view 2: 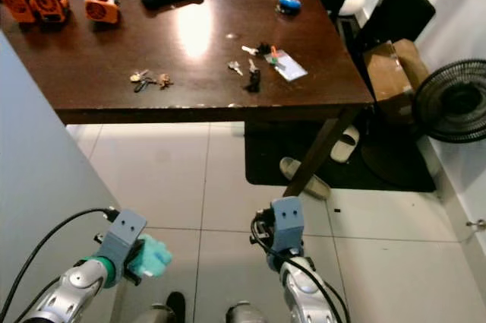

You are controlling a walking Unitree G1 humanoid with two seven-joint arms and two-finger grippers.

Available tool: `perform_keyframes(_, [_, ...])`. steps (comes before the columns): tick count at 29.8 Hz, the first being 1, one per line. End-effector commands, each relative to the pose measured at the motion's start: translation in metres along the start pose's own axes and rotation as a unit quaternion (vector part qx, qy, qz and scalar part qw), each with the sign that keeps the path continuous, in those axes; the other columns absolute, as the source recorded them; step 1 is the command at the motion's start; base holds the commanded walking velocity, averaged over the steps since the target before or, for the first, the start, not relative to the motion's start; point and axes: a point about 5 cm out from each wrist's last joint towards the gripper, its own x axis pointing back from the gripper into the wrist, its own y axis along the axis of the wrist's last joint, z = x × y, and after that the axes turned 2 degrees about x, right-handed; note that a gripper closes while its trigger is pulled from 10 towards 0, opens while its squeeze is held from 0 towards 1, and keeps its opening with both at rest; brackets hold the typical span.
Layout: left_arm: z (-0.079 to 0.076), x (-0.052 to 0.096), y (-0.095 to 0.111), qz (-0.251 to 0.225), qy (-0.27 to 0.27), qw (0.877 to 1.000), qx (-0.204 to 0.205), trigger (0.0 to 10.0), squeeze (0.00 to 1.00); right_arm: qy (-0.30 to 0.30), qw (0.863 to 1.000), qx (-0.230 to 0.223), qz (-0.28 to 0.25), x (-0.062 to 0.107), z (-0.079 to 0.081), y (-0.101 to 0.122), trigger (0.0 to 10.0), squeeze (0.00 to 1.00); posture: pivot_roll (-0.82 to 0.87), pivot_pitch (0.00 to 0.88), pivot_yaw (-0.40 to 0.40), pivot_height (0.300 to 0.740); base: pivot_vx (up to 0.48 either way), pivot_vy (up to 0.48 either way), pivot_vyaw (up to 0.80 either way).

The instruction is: Hang keys on a hook

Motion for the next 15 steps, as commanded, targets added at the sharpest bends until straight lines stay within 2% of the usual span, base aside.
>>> perform_keyframes(1, [-0.006,0.003,-0.021,0.039,-0.004,0.999,0.002,10.0,0.0,-0.004,0.999,-0.001,0.04,0.008,-0.002,-0.02,10.0,0.0,-0.21,0.112,0.018,0.74,0.0,0.0,0.0])
perform_keyframes(2, [-0.006,0.003,-0.021,0.039,-0.004,0.999,0.002,10.0,0.0,-0.004,0.999,-0.001,0.04,0.008,-0.002,-0.02,10.0,0.0,-0.21,0.112,0.018,0.74,0.0,0.0,0.0])
perform_keyframes(3, [-0.009,0.005,-0.033,0.062,-0.005,0.998,0.008,10.0,0.0,-0.006,0.998,-0.003,0.068,0.012,-0.002,-0.032,10.0,0.0,-0.2,0.11,0.016,0.74,0.0,0.0,0.0])
perform_keyframes(5, [-0.009,0.005,-0.033,0.062,-0.005,0.998,0.008,10.0,0.0,-0.006,0.998,-0.003,0.068,0.012,-0.002,-0.032,10.0,0.0,-0.2,0.11,0.016,0.74,0.0,0.0,0.0])
perform_keyframes(6, [-0.012,0.007,-0.045,0.087,-0.005,0.996,0.008,10.0,0.0,-0.011,0.995,-0.002,0.099,0.017,-0.002,-0.046,10.0,0.0,-0.21,0.107,0.013,0.74,0.0,0.0,0.0])
perform_keyframes(8, [-0.012,0.007,-0.045,0.087,-0.005,0.996,0.008,10.0,0.0,-0.011,0.995,-0.002,0.099,0.017,-0.002,-0.046,10.0,0.0,-0.21,0.107,0.013,0.74,0.0,0.0,0.0])
perform_keyframes(10, [-0.021,0.012,-0.063,0.125,-0.019,0.992,-0.016,10.0,0.0,-0.018,0.983,0.001,0.18,0.032,0.0,-0.078,10.0,0.0,-0.22,0.099,0.009,0.74,0.0,0.0,0.0])
perform_keyframes(11, [-0.021,0.012,-0.063,0.125,-0.019,0.992,-0.016,10.0,0.0,-0.018,0.983,0.001,0.18,0.032,0.0,-0.078,10.0,0.0,-0.22,0.099,0.009,0.74,0.0,0.0,0.0])
perform_keyframes(12, [-0.024,0.014,-0.07,0.138,-0.028,0.99,-0.028,10.0,0.0,-0.018,0.976,0.005,0.216,0.042,0.003,-0.092,10.0,0.0,-0.22,0.097,0.009,0.74,0.0,0.0,0.0])
perform_keyframes(15, [-0.026,0.015,-0.075,0.147,-0.034,0.988,-0.035,10.0,0.0,-0.018,0.969,0.005,0.245,0.05,0.005,-0.103,10.0,0.0,-0.21,0.094,0.006,0.74,0.0,0.0,0.0])
